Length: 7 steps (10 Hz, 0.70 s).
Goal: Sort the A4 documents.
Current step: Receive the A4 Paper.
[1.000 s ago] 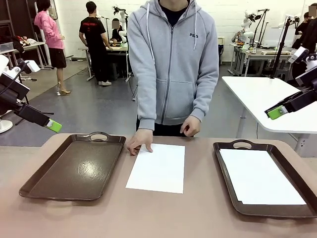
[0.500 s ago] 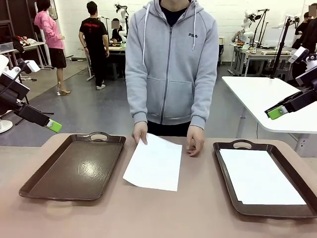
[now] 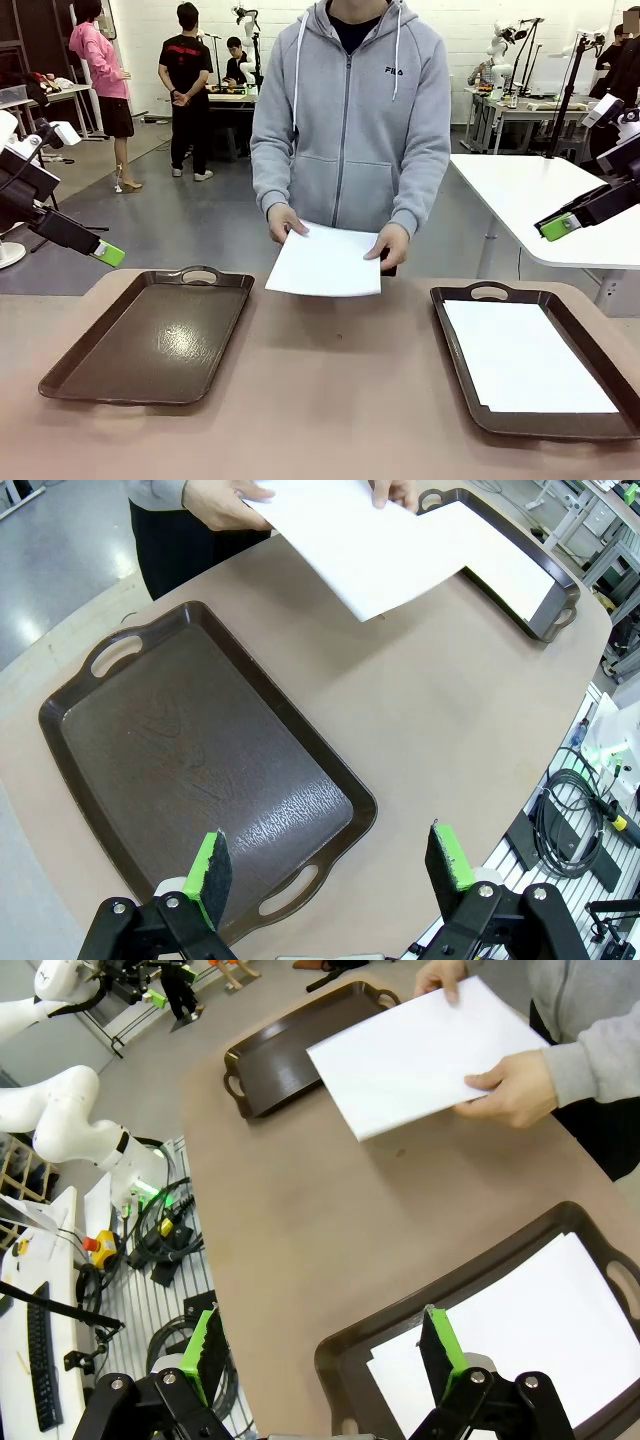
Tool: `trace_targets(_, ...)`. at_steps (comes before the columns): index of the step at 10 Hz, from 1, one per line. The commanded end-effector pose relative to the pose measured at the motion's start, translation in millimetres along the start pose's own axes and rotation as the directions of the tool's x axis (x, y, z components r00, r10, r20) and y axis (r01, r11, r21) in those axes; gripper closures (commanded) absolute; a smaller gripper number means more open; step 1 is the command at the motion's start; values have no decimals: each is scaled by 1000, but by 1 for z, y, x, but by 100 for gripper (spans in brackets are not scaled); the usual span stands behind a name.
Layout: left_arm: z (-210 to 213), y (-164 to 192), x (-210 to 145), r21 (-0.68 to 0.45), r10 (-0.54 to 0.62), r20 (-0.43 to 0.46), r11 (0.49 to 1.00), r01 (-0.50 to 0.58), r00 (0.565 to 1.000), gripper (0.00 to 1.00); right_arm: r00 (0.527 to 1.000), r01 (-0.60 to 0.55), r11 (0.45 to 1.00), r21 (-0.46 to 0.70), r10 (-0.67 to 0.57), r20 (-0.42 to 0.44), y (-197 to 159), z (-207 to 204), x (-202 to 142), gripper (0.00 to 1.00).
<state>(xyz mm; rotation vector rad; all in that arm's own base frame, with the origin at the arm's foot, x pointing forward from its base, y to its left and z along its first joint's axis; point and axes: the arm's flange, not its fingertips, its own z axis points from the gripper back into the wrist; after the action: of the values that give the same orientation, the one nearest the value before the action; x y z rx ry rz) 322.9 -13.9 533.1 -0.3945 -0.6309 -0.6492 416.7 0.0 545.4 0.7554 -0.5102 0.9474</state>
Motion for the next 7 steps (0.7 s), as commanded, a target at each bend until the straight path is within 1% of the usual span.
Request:
trace_targets(1, 0, 0, 0, -7, 1, 4, 1000, -1, 1000, 0, 1000, -2, 1000, 7, 2, 3, 0, 0, 0, 0)
trace_targets(7, 0, 0, 0, -7, 1, 4, 1000, -1, 1000, 0, 1000, -2, 1000, 7, 2, 3, 0, 0, 0, 0)
